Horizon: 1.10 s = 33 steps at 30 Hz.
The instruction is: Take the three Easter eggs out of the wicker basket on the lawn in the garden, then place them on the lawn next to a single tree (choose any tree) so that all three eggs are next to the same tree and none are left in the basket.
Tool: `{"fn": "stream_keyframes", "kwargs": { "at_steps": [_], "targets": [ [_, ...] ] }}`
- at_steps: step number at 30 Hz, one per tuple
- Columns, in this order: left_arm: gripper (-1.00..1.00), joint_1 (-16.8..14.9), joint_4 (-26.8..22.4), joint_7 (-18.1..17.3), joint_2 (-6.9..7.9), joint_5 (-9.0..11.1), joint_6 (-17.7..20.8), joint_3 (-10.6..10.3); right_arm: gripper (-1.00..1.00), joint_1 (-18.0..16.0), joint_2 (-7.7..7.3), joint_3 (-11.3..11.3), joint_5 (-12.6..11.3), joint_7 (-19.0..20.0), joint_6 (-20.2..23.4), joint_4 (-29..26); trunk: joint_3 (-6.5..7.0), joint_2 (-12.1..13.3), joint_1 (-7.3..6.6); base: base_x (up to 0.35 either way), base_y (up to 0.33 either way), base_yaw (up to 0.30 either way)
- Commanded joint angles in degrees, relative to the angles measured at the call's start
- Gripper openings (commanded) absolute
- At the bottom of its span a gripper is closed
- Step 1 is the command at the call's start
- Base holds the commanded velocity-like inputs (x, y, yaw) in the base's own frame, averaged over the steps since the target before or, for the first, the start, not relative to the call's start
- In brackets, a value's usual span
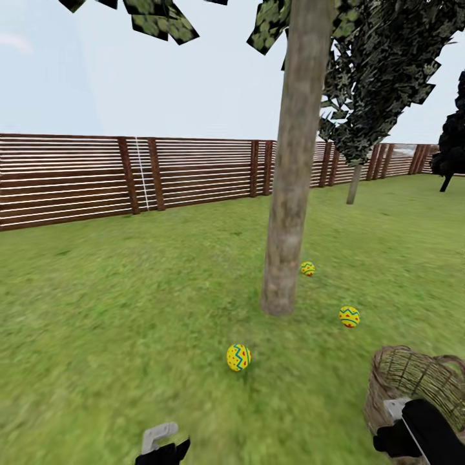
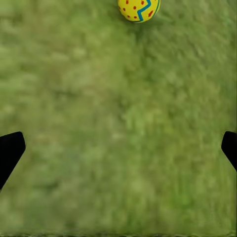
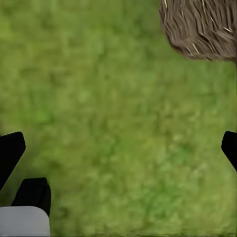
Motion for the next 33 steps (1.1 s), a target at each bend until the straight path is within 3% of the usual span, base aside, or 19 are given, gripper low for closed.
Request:
{"fn": "stream_keyframes", "kwargs": {
  "at_steps": [1, 14, 30, 33],
  "targets": [
    [1.00, -0.02, -0.07, -0.28, -0.07, 0.50, 0.57, 0.28, 1.00, -0.03, 0.01, -0.06, 0.56, 0.57, 0.16, -0.06, 0.13, 0.38, -0.27, -0.343, 0.000, 0.000],
    [1.00, -0.02, -0.24, -0.47, 0.06, 0.58, 0.62, 0.29, 1.00, -0.03, 0.18, 0.12, 0.55, 0.59, 0.10, 0.01, 2.46, 5.60, -3.12, -0.200, 0.000, 0.000],
    [1.00, -0.02, -0.06, -0.51, 0.54, 0.57, 1.85, 0.54, 1.00, -0.03, 0.35, 0.38, 0.51, 0.66, 0.07, 0.29, 5.33, 12.01, -6.64, -0.015, 0.000, 0.000],
    [1.00, -0.02, 1.46, -0.54, 0.61, 0.55, 1.90, 0.49, 1.00, -0.03, 1.12, 0.42, 0.57, 0.50, -0.04, 0.34, 5.87, 13.22, -7.30, 0.000, 0.000, 0.000]
  ]
}}
